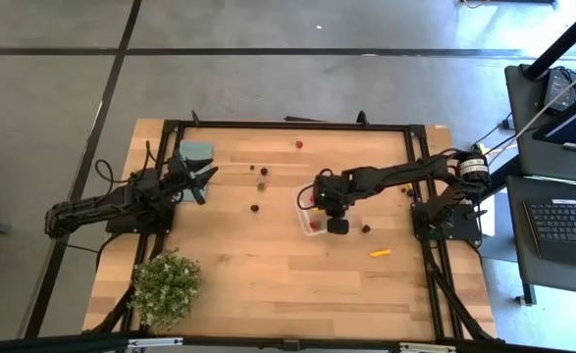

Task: Pick and placing Produce into tupperware
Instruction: Put the left corn into the transparent bin, then put the bottom right blackberry into the transparent bin

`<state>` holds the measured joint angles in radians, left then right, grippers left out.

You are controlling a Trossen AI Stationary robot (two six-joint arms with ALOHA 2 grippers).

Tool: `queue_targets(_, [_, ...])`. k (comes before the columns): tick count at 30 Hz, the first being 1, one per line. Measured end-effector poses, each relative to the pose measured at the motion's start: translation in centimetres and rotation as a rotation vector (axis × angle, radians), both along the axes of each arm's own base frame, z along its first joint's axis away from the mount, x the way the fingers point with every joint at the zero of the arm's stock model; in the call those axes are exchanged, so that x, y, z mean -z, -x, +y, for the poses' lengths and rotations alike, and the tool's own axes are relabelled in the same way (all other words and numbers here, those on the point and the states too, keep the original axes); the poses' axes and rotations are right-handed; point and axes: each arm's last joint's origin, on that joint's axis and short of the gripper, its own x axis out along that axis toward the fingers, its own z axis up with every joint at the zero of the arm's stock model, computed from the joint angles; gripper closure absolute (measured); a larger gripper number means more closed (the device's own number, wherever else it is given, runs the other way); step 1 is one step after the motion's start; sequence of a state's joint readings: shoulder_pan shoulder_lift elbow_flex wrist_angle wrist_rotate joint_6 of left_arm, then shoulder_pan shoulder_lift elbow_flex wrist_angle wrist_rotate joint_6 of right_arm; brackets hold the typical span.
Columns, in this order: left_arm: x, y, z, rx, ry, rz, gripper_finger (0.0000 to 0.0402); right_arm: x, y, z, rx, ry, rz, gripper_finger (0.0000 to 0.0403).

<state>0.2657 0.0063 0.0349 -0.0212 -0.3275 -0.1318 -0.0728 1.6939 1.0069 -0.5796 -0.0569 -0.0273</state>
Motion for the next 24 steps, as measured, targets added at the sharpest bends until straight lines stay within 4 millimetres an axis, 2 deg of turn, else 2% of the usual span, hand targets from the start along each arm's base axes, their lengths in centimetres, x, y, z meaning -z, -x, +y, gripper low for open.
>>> queue_targets(7, [0.0,0.0,0.0,0.000,0.000,0.000,0.0253,-0.3,-0.3,0.1,-0.013,-0.042,-0.032,0.0286])
queue_targets(10, [0.0,0.0,0.0,0.000,0.000,0.000,0.0253,-1.4,-0.7,-0.2,0.031,0.006,-0.009,0.0259])
queue_targets(14, [0.0,0.0,0.0,0.000,0.000,0.000,0.0253,-4.7,-1.3,-0.8,0.078,0.026,-0.077,0.0237])
queue_targets(17, [0.0,0.0,0.0,0.000,0.000,0.000,0.0253,-7.8,-1.0,-1.3,0.138,0.012,-0.146,0.0230])
queue_targets(19, [0.0,0.0,0.0,0.000,0.000,0.000,0.0253,-9.6,-0.3,-1.6,0.179,0.003,-0.182,0.0229])
queue_targets(24, [0.0,0.0,0.0,0.000,0.000,0.000,0.0253,-13.1,3.1,-1.8,0.253,-0.014,-0.212,0.0228])
